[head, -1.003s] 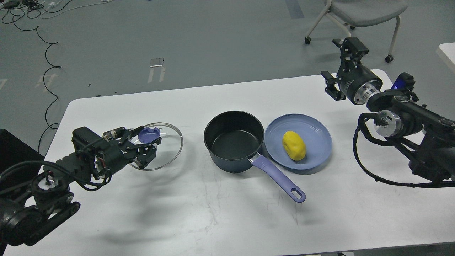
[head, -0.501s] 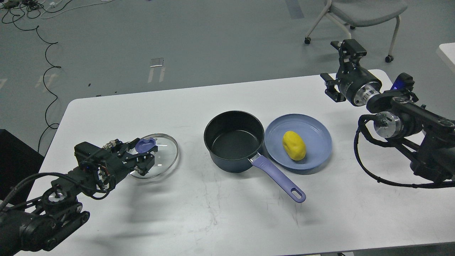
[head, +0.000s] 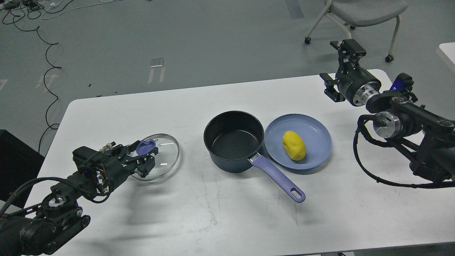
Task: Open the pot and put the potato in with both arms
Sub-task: 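Lift the glass lid off the pot and set it down nearer the robot, then withdraw the left gripper and reach the right gripper to the yellow potato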
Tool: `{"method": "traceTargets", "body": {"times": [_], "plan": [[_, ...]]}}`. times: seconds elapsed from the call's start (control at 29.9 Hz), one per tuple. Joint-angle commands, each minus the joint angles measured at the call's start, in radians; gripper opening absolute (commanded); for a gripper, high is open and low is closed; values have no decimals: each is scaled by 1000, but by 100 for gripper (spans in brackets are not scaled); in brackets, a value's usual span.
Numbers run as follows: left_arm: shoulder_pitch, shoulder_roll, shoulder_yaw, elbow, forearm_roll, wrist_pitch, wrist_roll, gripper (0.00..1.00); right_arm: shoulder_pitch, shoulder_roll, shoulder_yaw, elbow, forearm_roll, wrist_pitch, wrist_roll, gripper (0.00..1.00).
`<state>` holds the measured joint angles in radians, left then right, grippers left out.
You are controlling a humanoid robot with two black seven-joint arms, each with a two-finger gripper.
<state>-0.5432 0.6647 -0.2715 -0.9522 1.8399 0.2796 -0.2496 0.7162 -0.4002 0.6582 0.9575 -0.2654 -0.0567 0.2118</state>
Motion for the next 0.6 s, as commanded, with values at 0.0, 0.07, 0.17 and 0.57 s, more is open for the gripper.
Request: {"method": "traceTargets", "body": {"times": [0.0, 0.07, 0.17, 0.57], "plan": [[0, 1, 2, 1, -62, -2, -2, 90, 2, 0, -2, 3, 0, 0, 0, 100], [2, 1, 2, 1, -70, -2, -2, 91, 9, 0, -2, 3, 0, 0, 0, 100], [6, -2, 2, 1, -70, -2, -2, 91, 17, -2, -3, 1, -1, 0, 0, 100], [-101, 19, -9, -17, -408, -8, -66, 98, 63, -8, -93, 18, -73, 12, 0, 100]]}}
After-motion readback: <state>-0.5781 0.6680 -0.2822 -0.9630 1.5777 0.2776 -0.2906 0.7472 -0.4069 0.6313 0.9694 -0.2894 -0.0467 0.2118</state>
